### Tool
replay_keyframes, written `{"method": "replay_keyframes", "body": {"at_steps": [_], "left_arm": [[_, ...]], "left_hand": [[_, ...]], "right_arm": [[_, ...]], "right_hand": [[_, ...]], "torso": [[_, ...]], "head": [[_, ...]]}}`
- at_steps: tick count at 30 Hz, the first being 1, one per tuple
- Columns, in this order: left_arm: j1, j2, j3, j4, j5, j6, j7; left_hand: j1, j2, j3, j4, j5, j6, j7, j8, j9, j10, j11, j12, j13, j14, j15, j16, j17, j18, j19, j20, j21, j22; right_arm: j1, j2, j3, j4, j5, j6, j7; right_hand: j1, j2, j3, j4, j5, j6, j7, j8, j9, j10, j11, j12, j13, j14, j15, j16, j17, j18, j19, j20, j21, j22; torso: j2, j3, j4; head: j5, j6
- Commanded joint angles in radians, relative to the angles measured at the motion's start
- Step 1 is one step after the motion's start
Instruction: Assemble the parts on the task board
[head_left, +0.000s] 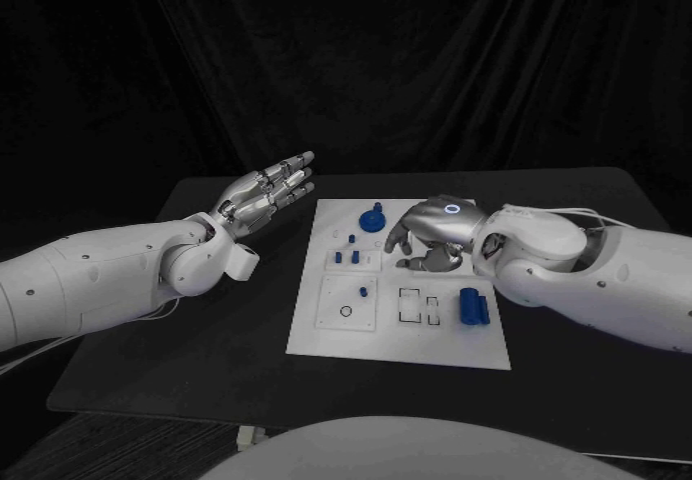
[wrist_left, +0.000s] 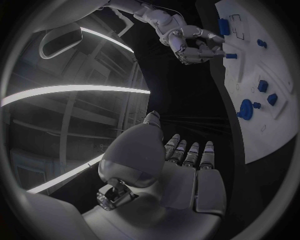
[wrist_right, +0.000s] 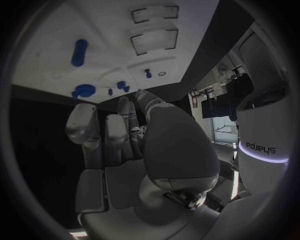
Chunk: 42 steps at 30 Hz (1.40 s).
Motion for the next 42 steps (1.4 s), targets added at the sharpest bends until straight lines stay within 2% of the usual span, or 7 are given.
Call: {"method": "replay_keyframes", "body": {"at_steps": [1,5,8,10,17,24,42], "left_arm": [[-0.001,0.001,0.001,0.003,0.009,0.005,0.04],[-0.001,0.004,0.001,0.002,0.009,0.006,0.041],[-0.001,0.006,0.001,0.003,0.009,0.006,0.041],[-0.001,0.007,0.001,0.003,0.009,0.007,0.041],[-0.001,0.006,0.001,0.005,0.009,0.005,0.04],[-0.001,0.008,0.001,0.004,0.009,0.006,0.041],[-0.001,0.006,0.001,0.007,0.009,-0.001,0.061]], "left_hand": [[0.013,-0.001,0.006,-0.001,0.007,0.002,-0.002,0.007,0.001,0.0,0.006,0.007,0.002,0.0,0.008,-0.004,-0.001,-0.006,0.002,0.007,-0.003,-0.001],[0.013,-0.001,0.006,-0.001,0.007,0.002,-0.002,0.007,0.001,0.0,0.007,0.008,0.002,0.0,0.008,-0.004,-0.001,-0.005,0.002,0.008,-0.003,-0.001],[0.015,-0.001,0.006,-0.002,0.008,0.003,-0.002,0.007,0.001,0.0,0.008,0.008,0.002,0.0,0.008,-0.004,-0.001,-0.005,0.002,0.009,-0.003,-0.001],[0.015,-0.001,0.006,-0.002,0.008,0.003,-0.002,0.007,0.001,0.0,0.008,0.008,0.002,0.0,0.008,-0.004,-0.001,-0.005,0.002,0.009,-0.003,-0.001],[0.016,0.0,0.007,-0.002,0.008,0.005,-0.002,0.007,0.002,0.001,0.009,0.009,0.002,0.0,0.008,-0.004,-0.001,-0.004,0.002,0.01,-0.003,-0.001],[0.017,0.0,0.007,-0.002,0.009,0.005,-0.001,0.008,0.002,0.001,0.009,0.009,0.002,0.0,0.008,-0.004,-0.001,-0.003,0.002,0.011,-0.003,-0.001],[0.022,-0.012,0.001,0.003,0.017,0.013,0.0,0.009,0.002,0.001,0.003,0.012,0.002,0.0,0.007,-0.004,-0.001,0.003,0.002,0.015,-0.003,-0.001]], "right_arm": [[0.03,-0.029,0.0,0.01,0.013,-0.071,0.007],[0.06,-0.067,0.0,0.004,0.0,-0.075,0.0],[0.07,-0.079,0.0,-0.02,-0.011,-0.058,-0.015],[0.071,-0.081,0.0,-0.035,-0.014,-0.047,-0.023],[0.057,-0.077,0.0,-0.08,-0.026,0.01,-0.053],[0.04,-0.06,0.0,-0.103,-0.03,0.064,-0.058],[-0.011,-0.014,-0.001,-0.14,-0.031,0.146,-0.04]], "right_hand": [[-0.003,-0.005,-0.001,0.009,-0.001,0.046,0.006,0.026,0.02,0.023,-0.003,0.001,-0.003,0.019,-0.003,0.023,0.038,-0.005,0.019,-0.003,0.04,0.145],[-0.016,-0.014,-0.006,0.026,-0.023,0.043,0.004,0.023,0.032,0.047,-0.007,-0.01,-0.012,0.046,-0.007,0.06,0.104,-0.017,0.046,-0.008,0.107,0.162],[-0.057,-0.026,-0.031,0.065,-0.123,0.009,0.007,-0.003,0.031,0.042,-0.001,-0.04,-0.027,0.049,-0.002,0.063,0.108,-0.018,0.05,-0.006,0.114,0.162],[-0.065,-0.027,-0.039,0.076,-0.139,0.008,0.013,-0.008,0.031,0.036,0.005,-0.055,-0.035,0.047,0.001,0.059,0.101,-0.017,0.047,-0.003,0.107,0.16],[-0.038,-0.025,-0.05,0.077,-0.097,-0.006,0.021,-0.031,0.029,-0.002,0.022,-0.112,-0.06,0.032,0.016,0.041,0.071,-0.01,0.032,0.009,0.071,0.151],[-0.025,-0.026,-0.059,0.075,-0.079,-0.042,0.012,-0.057,0.021,-0.056,0.038,-0.153,-0.08,0.019,0.026,0.029,0.05,-0.006,0.02,0.019,0.047,0.145],[-0.032,-0.026,-0.106,0.09,-0.159,-0.083,0.028,-0.081,0.016,-0.114,0.052,-0.175,-0.091,-0.001,0.025,0.014,0.02,0.002,0.001,0.022,0.003,0.135]], "torso": [[0.001,0.0002,0.0007],[0.001,0.0003,0.0004],[0.0,0.0001,0.0],[0.0,-0.0002,-0.0004],[0.0,-0.0002,0.0002],[0.003,0.0011,0.0017],[0.001,0.0005,0.0004]], "head": [[-0.006,0.0],[-0.01,0.0],[-0.012,0.0],[-0.013,0.0],[-0.014,0.0],[-0.02,0.0],[-0.015,0.0]]}}
